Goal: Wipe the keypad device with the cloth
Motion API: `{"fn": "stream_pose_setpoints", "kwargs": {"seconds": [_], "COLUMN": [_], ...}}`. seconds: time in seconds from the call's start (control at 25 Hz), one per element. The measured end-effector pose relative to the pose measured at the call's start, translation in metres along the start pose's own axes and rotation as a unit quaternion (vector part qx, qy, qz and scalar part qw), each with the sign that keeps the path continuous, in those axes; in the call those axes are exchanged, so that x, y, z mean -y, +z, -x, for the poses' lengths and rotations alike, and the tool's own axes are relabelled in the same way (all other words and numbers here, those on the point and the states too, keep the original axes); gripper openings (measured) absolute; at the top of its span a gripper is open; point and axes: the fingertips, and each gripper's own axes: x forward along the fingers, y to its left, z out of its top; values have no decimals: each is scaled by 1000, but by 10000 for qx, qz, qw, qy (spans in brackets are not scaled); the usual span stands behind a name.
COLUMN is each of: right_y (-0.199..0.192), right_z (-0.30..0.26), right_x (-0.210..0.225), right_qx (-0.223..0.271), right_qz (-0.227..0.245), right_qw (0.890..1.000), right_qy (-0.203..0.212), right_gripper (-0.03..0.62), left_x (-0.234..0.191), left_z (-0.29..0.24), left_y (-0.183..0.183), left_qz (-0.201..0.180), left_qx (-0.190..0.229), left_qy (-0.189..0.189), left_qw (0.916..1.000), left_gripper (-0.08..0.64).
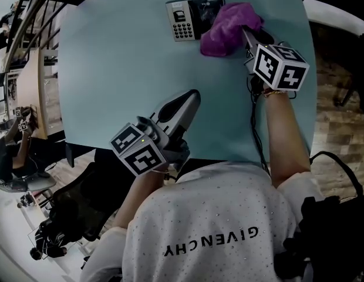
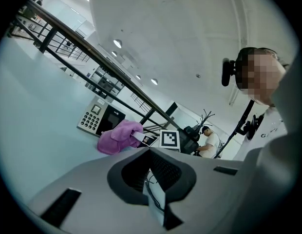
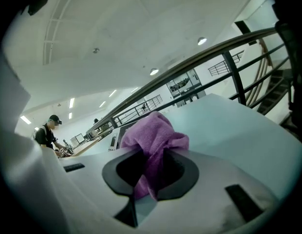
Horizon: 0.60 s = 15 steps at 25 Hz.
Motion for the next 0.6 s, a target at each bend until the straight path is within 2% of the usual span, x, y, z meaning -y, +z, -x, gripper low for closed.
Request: {"fn": "stream_pose_setpoints", "kwargs": {"seconds": [0.2, 0.4, 0.6], "right_y": [25, 27, -1], "right_z": [20, 7, -29], "right_x": [0, -57, -118], "right_qx": [412, 427, 23], "right_qz": [-59, 290, 830], "right_qw": [9990, 9980, 9934], "right_qy": [-176, 369, 788], "right_gripper": [57, 57, 57], "left_x": [-5, -17, -28], "left_z": [5, 19, 35], "left_y": [7, 11, 22], "left_qz": [-53, -69, -138], "left_qx": [-5, -60, -26], "left_qy": [-8, -2, -6], "left_qw": [10000, 10000, 9999], "left_gripper": [0, 0, 0]}}
